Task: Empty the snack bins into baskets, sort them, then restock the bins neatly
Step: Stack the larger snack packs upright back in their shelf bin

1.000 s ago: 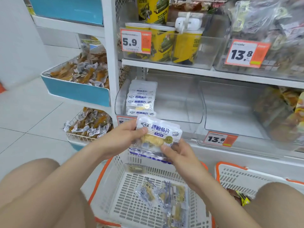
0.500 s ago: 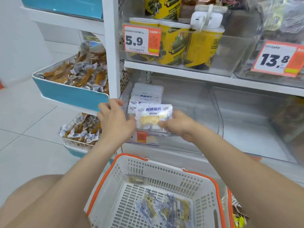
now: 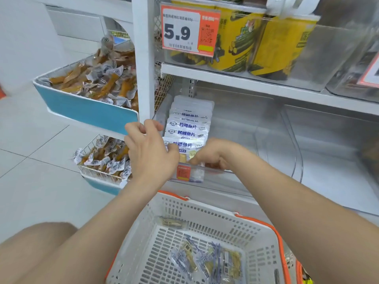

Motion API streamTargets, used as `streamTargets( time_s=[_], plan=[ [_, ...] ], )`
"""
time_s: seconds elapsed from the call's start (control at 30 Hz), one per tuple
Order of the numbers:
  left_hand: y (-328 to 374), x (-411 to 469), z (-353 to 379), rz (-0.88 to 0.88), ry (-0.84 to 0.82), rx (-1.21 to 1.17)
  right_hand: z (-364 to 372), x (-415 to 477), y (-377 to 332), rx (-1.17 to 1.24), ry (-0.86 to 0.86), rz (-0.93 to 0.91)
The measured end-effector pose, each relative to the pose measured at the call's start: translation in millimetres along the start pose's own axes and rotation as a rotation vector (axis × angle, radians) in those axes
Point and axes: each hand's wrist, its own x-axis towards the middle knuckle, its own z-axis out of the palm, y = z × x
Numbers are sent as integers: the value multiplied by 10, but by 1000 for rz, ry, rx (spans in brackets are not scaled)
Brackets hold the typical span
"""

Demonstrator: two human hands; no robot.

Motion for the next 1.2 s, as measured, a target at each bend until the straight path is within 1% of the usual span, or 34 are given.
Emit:
streamTargets(
  time_s=[0.1,0.2,0.27,0.33,0.4,0.47,0.57,0.7,0.8,0.9,1.0,1.13,1.2],
  plan=[
    [-12,0,6,10,6,4,72,124,11,3,67,-19],
    [-16,8,-2,-4,-13,-8,100,208,39,-58,165,-47],
    [-20,-4,-14,-12,-32,-1,130,225,10,-17,250,-62],
    [-34,-21,-31,-3,-50,12,139,226,-27,-28,398,-82],
    [-48,-33,-44,-3,-73,6,106,230,-51,-67,549,-158],
    [-46,-39,-54,-10,-89,4,65,237,-63,-31,607,-202],
    [-31,-41,-40,-22,-79,30,20,225,-81,-8,574,-176],
    [-35,-34,-15,-24,-62,44,52,216,-96,-48,554,-238],
    [-37,-40,-5,-21,-52,52,84,264,-92,-91,642,-337],
    [-37,-38,4,-24,-44,58,100,218,-125,-225,699,-421],
    [-23,-42,1,-31,-46,51,63,204,-190,-426,687,-381],
    [-8,-46,-4,-35,-41,52,-61,241,-221,-529,568,-438],
    [-9,-44,-8,-39,-47,50,-54,226,-208,-572,572,-446]
  ],
)
